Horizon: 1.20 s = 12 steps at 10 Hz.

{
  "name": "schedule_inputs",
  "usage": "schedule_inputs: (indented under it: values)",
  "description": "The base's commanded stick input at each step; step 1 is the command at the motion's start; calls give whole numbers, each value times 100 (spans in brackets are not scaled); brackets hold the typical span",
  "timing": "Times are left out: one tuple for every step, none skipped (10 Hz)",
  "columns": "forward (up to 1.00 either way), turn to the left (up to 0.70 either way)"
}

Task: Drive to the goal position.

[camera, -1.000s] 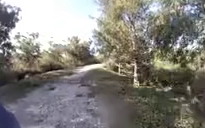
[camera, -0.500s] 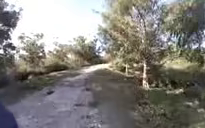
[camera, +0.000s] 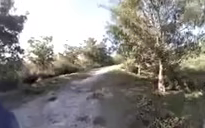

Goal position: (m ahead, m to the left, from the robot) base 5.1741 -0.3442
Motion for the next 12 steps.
schedule_inputs:
  values:
    - [70, 0]
    - [70, 0]
    - [70, 0]
    - [70, 0]
    - [70, 0]
    - [70, 0]
    - [70, 0]
    - [70, 0]
    - [70, 0]
    - [70, 0]
    - [70, 0]
    - [70, 0]
